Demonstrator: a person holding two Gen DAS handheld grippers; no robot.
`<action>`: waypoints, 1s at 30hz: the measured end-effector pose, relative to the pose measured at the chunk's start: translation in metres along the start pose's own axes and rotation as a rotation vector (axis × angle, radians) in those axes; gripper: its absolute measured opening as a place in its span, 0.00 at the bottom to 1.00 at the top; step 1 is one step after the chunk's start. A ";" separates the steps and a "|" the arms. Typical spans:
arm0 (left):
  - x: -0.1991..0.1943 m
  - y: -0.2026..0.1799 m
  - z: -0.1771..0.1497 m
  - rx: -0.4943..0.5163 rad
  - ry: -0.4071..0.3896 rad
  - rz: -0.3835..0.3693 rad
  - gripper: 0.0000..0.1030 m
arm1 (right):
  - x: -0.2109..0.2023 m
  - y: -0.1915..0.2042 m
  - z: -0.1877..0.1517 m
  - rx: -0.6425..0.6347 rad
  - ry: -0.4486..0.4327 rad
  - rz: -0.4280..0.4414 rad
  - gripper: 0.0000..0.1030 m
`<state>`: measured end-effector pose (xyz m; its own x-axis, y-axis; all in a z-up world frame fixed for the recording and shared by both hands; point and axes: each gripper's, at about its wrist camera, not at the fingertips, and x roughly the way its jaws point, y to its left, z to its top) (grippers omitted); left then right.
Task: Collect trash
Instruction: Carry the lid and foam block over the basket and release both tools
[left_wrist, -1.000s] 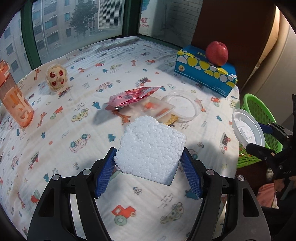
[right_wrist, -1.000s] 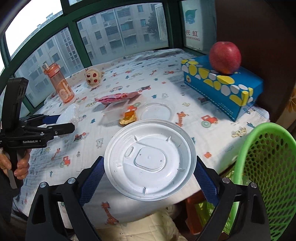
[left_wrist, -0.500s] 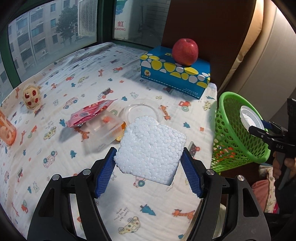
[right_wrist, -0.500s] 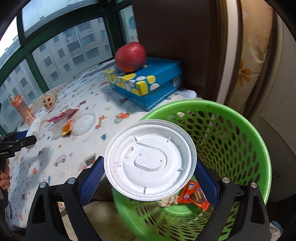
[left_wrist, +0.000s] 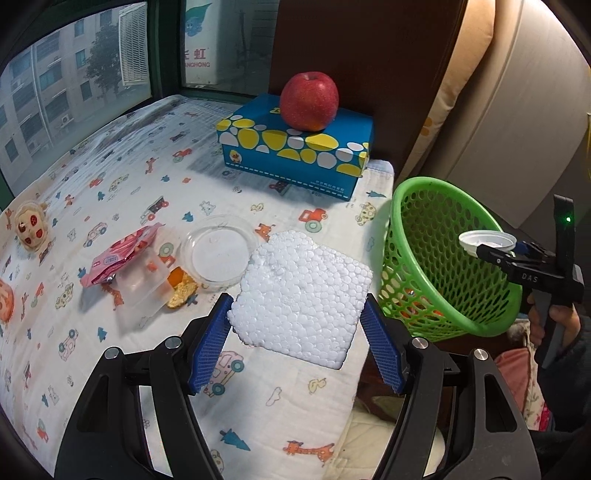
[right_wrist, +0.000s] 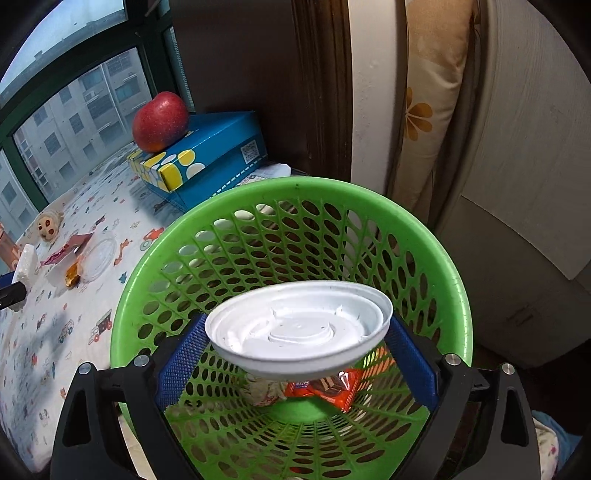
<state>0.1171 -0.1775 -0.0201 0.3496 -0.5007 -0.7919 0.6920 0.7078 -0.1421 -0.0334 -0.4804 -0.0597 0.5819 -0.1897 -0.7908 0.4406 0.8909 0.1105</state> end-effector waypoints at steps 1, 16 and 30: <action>0.001 -0.004 0.002 0.004 0.000 -0.007 0.67 | -0.001 -0.002 0.000 0.003 -0.002 -0.001 0.89; 0.024 -0.072 0.022 0.082 0.016 -0.113 0.67 | -0.036 -0.022 0.001 0.049 -0.086 0.015 0.89; 0.059 -0.151 0.021 0.158 0.093 -0.212 0.68 | -0.061 -0.040 -0.001 0.102 -0.145 0.044 0.89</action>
<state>0.0468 -0.3245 -0.0330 0.1321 -0.5760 -0.8067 0.8358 0.5023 -0.2217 -0.0872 -0.5038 -0.0164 0.6915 -0.2150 -0.6897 0.4752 0.8544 0.2101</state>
